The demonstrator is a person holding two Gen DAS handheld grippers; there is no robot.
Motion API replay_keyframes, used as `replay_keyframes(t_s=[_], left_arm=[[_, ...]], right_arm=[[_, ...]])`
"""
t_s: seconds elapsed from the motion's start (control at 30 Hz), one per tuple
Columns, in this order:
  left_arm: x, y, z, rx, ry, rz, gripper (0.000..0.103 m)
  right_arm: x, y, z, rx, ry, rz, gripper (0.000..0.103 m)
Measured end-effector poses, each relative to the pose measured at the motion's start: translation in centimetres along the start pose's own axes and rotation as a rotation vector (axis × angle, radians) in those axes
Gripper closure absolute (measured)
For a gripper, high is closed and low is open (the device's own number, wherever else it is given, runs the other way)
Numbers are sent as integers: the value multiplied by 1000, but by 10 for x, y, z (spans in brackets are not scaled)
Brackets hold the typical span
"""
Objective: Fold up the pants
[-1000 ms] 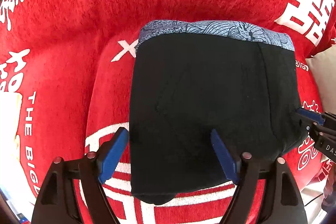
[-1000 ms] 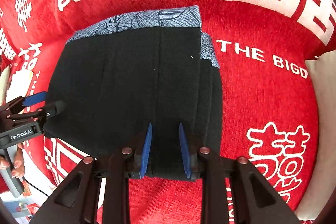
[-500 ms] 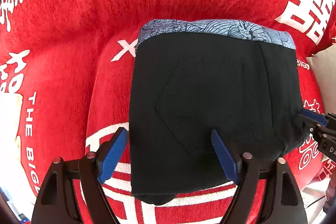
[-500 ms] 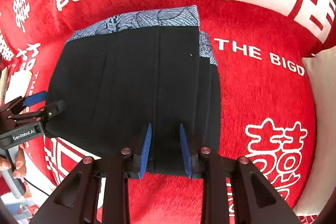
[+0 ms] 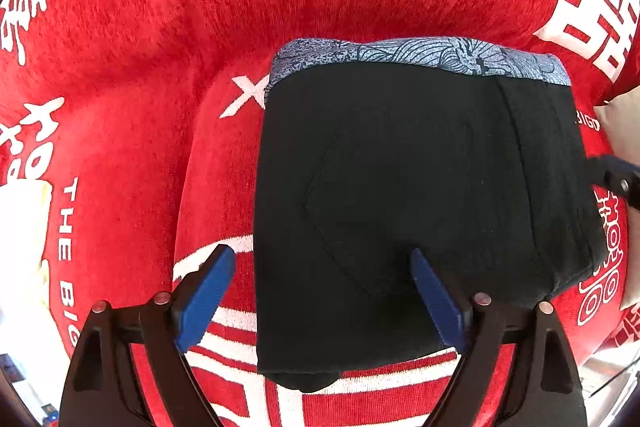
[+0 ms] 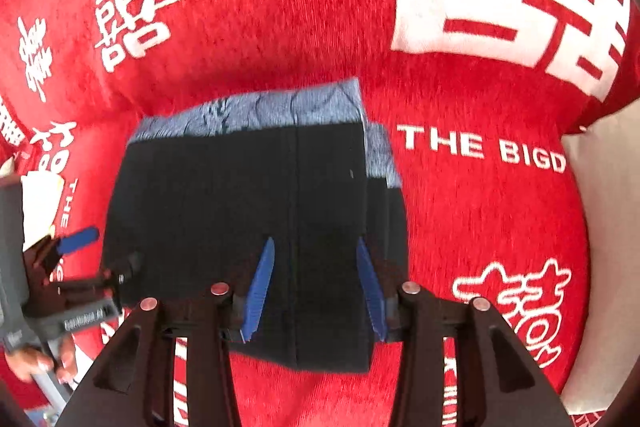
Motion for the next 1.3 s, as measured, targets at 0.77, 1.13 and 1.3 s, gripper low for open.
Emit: replay_keyframes(t_s=[0.77, 1.13, 1.3], left_arm=[[28, 33, -2, 98, -335, -39, 13], [27, 46, 25, 233, -517, -13, 13], [32, 48, 38, 266, -555, -38, 13]], right_arm=[[-80, -46, 12, 76, 311, 185, 30], [-101, -45, 43, 114, 608, 229, 26], [-108, -46, 53, 119, 680, 230, 24]])
Point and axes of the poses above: each gripper's, at about its wrist camera, not at the fingertips, and z roughly the way its jaws point, x to its left, y to its top, the point moved 7 cm from there along z, roughly the way its jaws point, and after that the axes turned 8 degrees about -z, right-handed, at the moved point
